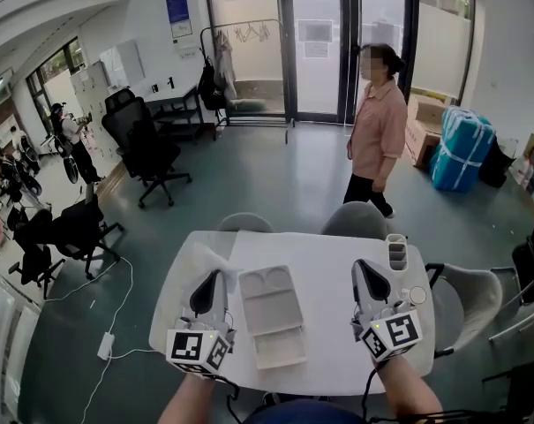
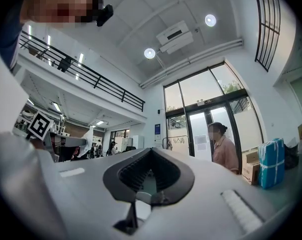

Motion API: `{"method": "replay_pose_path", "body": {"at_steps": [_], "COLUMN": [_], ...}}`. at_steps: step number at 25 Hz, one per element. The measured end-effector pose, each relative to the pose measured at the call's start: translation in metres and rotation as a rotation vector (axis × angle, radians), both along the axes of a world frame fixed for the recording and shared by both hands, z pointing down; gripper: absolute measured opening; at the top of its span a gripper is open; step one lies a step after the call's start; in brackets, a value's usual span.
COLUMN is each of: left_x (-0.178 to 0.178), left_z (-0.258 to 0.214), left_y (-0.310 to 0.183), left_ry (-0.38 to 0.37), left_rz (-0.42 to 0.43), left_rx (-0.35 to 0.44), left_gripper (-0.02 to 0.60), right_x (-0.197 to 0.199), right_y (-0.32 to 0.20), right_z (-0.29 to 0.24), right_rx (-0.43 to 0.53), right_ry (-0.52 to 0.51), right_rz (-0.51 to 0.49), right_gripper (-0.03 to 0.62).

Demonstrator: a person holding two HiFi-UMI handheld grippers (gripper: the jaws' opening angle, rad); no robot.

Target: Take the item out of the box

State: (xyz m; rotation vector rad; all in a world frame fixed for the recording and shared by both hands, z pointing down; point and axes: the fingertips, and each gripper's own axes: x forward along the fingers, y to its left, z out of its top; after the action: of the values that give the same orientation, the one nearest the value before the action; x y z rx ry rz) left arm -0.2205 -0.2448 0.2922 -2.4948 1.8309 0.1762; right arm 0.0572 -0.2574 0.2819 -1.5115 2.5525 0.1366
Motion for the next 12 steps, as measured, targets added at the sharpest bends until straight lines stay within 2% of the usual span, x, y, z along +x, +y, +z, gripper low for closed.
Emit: {"method": "replay_pose_path", "body": {"at_steps": [12], "left_x": [0.007], "left_z": [0.004], "left_y": [0.021], "left_ry": [0.012], "left_rz": [-0.011], "left_rx": [0.011], "left_gripper": [0.005], "right_x": [0.01], "right_y": [0.014], "right_z": [0.005], "right_rx": [-0.001], "right_ry": [-0.014], "right_rz": [-0.009], "right_gripper": [0.002]}}
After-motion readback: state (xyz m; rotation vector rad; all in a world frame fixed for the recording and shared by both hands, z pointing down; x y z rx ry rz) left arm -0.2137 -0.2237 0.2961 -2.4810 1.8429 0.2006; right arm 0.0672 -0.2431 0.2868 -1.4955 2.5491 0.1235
